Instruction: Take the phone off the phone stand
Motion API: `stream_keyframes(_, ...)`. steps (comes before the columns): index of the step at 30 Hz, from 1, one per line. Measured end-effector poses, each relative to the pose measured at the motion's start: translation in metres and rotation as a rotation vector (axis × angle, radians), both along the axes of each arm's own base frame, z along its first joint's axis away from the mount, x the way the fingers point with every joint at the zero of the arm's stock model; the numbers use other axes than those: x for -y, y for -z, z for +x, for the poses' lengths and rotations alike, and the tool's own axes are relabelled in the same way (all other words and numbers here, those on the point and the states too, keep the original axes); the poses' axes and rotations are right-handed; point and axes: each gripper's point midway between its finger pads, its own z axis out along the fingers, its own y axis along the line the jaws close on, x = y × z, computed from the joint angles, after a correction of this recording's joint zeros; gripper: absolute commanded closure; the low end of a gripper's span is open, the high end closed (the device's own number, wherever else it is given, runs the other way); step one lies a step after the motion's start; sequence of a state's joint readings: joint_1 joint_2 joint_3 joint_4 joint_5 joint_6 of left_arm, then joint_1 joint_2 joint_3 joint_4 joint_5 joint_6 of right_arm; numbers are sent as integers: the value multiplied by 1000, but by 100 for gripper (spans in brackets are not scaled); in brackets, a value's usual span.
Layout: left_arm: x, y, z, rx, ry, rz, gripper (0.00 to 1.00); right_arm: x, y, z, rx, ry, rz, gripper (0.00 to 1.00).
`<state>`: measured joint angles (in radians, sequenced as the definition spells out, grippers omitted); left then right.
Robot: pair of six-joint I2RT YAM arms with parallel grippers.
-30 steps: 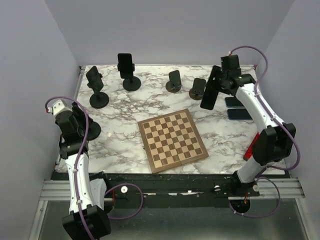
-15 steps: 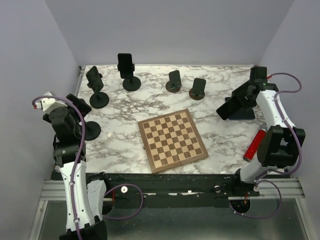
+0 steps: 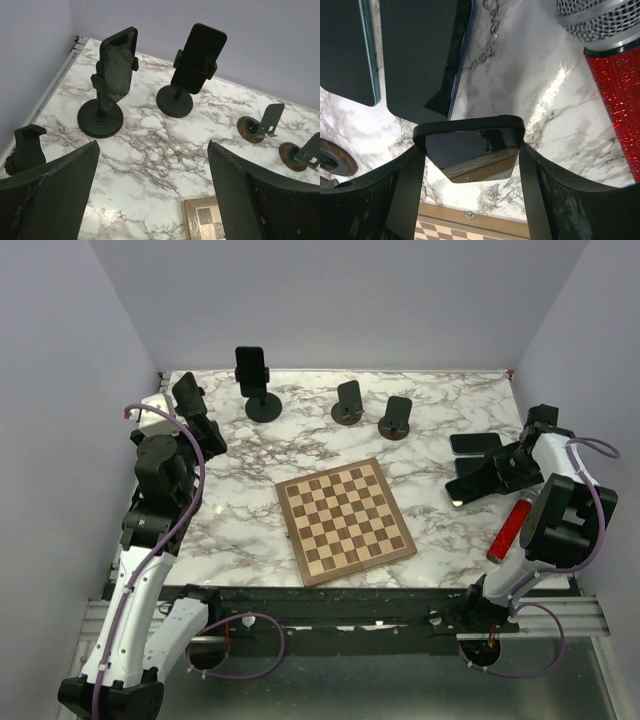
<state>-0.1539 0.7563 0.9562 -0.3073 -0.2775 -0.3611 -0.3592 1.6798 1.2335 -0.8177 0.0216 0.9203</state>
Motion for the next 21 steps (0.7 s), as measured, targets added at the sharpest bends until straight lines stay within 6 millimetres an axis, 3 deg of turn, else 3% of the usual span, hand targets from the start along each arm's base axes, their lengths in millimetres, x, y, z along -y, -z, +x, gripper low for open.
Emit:
stream_keyframes(13, -2, 24, 8, -34, -15, 70, 4, -18, 35, -30, -97, 135, 85, 79)
stream_keyframes(21, -7, 23, 5, -12, -26, 120, 4, -17, 40, -32, -97, 170, 78, 33)
